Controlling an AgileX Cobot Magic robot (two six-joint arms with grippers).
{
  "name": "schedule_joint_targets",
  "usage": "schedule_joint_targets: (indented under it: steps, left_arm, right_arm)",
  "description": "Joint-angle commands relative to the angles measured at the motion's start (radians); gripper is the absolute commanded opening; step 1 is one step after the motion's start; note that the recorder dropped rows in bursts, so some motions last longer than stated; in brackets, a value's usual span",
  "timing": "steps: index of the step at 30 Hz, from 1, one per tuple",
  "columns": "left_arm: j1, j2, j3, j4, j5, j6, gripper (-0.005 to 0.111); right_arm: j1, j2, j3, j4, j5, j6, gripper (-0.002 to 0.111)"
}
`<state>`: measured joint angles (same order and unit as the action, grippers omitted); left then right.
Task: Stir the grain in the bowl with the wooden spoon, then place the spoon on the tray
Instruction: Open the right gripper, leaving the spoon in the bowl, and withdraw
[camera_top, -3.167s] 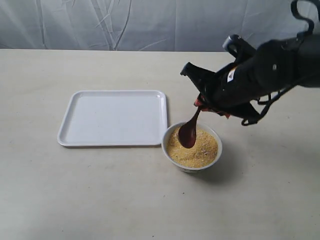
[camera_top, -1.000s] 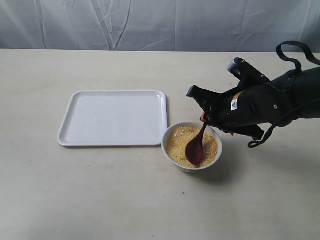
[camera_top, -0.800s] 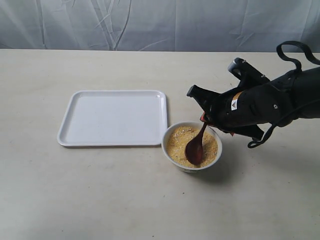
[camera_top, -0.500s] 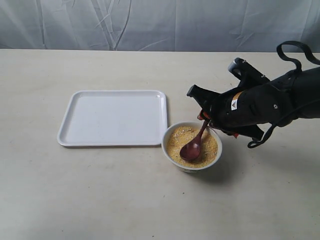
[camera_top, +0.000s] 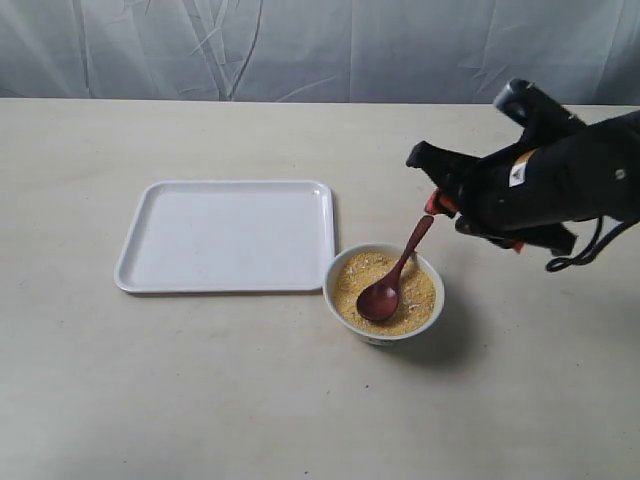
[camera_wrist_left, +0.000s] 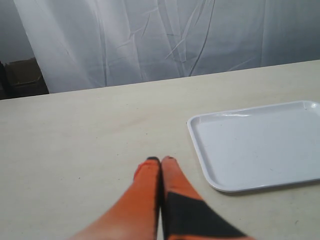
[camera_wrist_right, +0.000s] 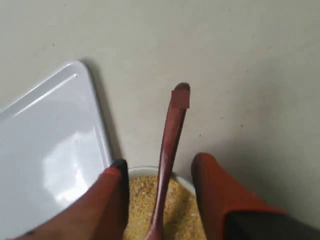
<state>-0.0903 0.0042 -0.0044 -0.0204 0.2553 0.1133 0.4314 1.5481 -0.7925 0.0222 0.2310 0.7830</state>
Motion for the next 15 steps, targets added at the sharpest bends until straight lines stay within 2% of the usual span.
schedule_joint_targets:
  steps: [1,5,7,8,9,12,15]
  left_arm:
    - [-0.001,-0.004,0.004,0.007,-0.009,-0.001,0.0]
    - [-0.001,-0.004,0.004,0.007,-0.009,-0.001,0.0]
    - [-0.001,-0.004,0.004,0.007,-0.009,-0.001,0.0]
    - [-0.001,-0.004,0.004,0.007,-0.009,-0.001,0.0]
    - [-0.001,-0.004,0.004,0.007,-0.009,-0.001,0.0]
    - [-0.001,-0.004,0.004,0.007,-0.009,-0.001,0.0]
    - [-0.001,-0.004,0.004,0.007,-0.009,-0.001,0.0]
  right_arm:
    - [-0.107,-0.084,-0.019,0.188,0.147,-0.429,0.042]
    - [-0.253,-0.077,-0.079,0.625,0.462,-1.149,0.042]
    - [-0.325,-0.057,-0.1,0.796,0.63,-1.352,0.042]
    - [-0.393,-0.047,-0.095,0.936,0.708,-1.527,0.042]
    - [-0.416,-0.047,-0.081,0.979,0.705,-1.57,0.042]
    - [-0.554,-0.025,0.082,1.344,0.694,-1.87,0.042]
    - [-0.606,0.096,0.221,1.644,0.776,-2.135,0.042]
